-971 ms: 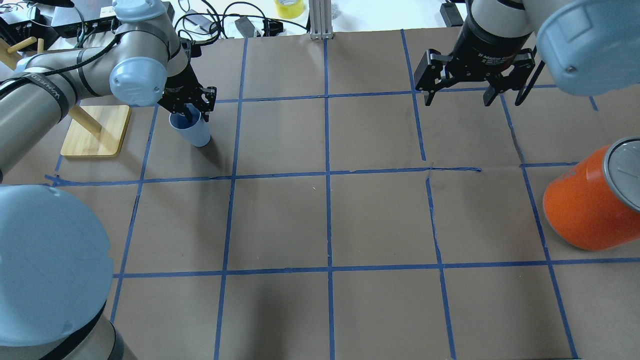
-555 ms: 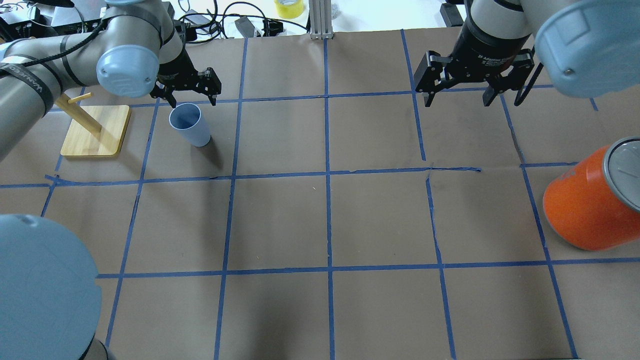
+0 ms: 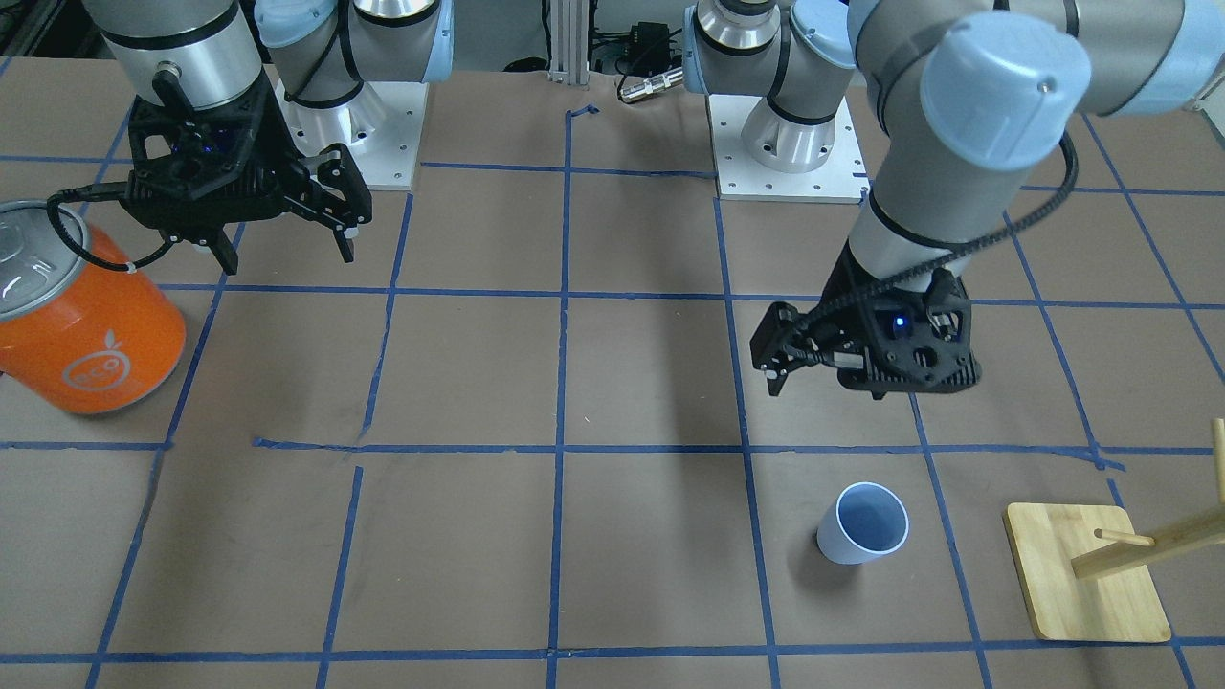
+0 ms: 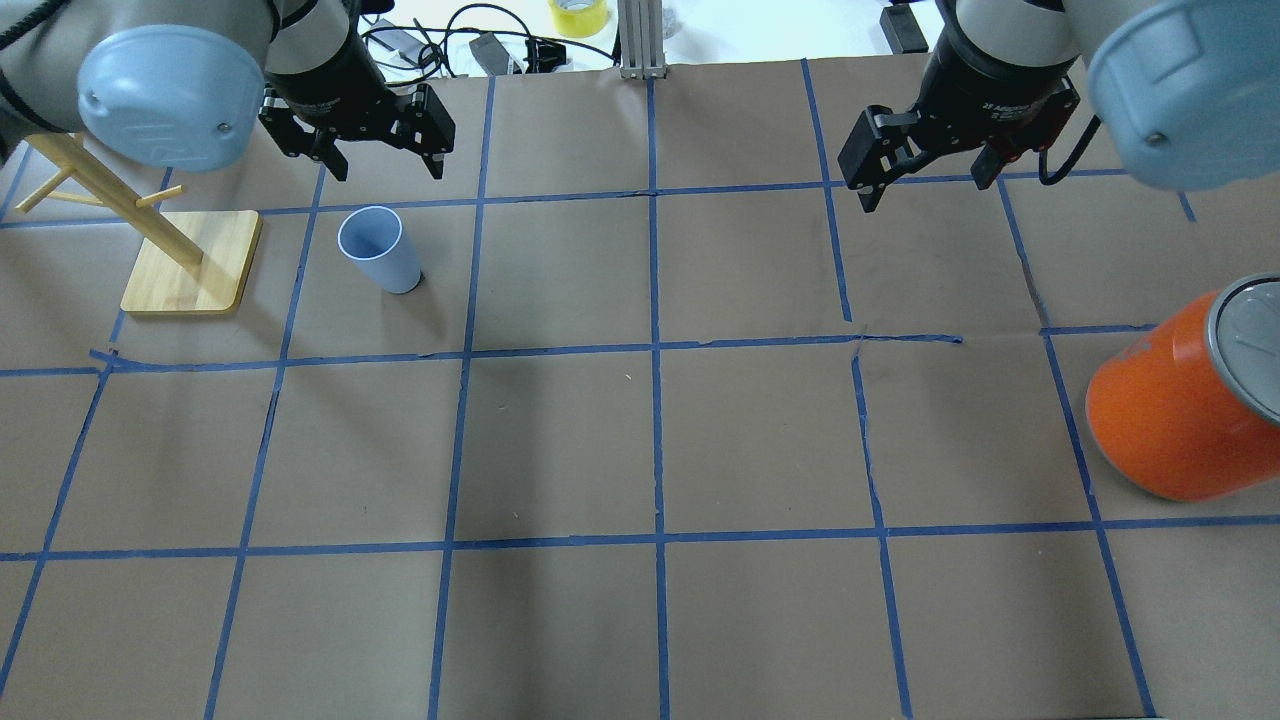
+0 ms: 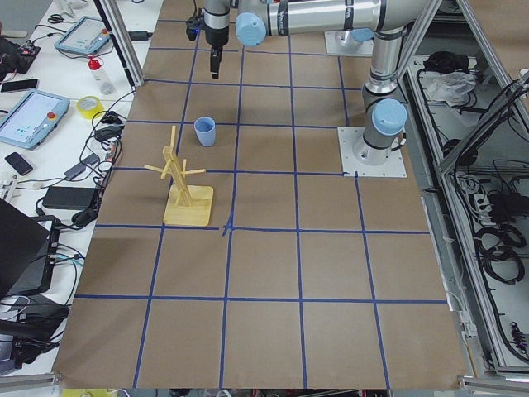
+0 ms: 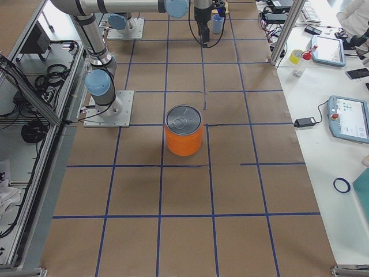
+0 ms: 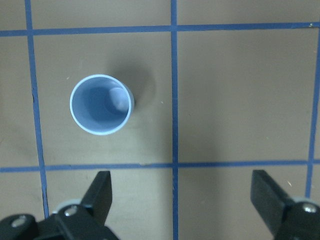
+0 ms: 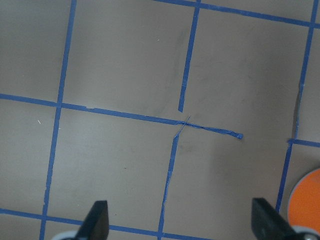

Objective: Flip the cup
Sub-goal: 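Open the left gripper and raise it away from the upright cup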

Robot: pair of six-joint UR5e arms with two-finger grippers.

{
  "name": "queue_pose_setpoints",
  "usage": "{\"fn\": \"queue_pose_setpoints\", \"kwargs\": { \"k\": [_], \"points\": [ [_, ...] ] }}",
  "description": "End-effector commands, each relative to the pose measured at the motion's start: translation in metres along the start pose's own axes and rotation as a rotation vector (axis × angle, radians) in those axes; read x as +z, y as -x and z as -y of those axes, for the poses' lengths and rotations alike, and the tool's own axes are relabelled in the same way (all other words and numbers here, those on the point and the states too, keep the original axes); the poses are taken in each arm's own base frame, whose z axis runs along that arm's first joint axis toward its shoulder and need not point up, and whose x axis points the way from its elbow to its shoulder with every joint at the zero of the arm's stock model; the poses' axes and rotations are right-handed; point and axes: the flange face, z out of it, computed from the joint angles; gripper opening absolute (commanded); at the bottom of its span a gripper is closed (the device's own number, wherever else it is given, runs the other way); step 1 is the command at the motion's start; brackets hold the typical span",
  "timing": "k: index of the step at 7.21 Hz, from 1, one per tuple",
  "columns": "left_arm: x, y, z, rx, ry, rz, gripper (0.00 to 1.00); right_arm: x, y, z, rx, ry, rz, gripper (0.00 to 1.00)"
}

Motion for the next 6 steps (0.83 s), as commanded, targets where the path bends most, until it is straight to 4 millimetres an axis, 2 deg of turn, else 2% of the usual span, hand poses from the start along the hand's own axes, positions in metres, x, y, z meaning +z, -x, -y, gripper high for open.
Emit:
{"fn": "queue_pose_setpoints", "kwargs": {
  "k": [1,2,3,6],
  "points": [
    [-0.032,-0.041,-0.053,0.061,-0.005,0.003,1.0,-0.006,0.001,-0.004,0.08,-0.004,0.0,1.0],
    [-0.04,-0.043,-0.07,0.058,-0.003,0.001,1.0,-0.01,0.001,-0.003,0.114,-0.022,0.0,1.0],
    [-0.044,-0.04,-0.078,0.058,0.02,-0.001,1.0,-0.007,-0.002,-0.005,0.142,-0.004,-0.002,1.0],
    [-0.051,-0.038,-0.081,0.046,0.037,-0.006,1.0,-0.013,-0.003,-0.009,0.143,-0.018,-0.002,1.0]
  ]
}}
